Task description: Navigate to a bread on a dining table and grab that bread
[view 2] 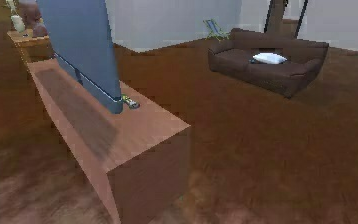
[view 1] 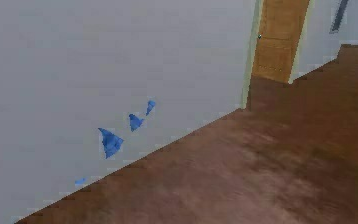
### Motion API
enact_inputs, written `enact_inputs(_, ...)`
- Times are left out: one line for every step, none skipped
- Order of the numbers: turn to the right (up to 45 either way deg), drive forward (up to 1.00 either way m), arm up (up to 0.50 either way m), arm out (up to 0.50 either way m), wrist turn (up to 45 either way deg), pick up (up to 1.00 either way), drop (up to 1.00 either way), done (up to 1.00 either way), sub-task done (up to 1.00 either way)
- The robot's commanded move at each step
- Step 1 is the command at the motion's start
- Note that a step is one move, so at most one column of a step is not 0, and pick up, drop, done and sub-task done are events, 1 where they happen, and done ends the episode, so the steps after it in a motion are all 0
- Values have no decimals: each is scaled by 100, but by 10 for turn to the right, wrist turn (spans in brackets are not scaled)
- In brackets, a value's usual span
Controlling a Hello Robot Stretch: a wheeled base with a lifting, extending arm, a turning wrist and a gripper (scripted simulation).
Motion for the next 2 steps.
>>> enact_inputs(0,50,0,0,0,0,0,0,0)
enact_inputs(420,0,0,0,0,0,0,0,0)
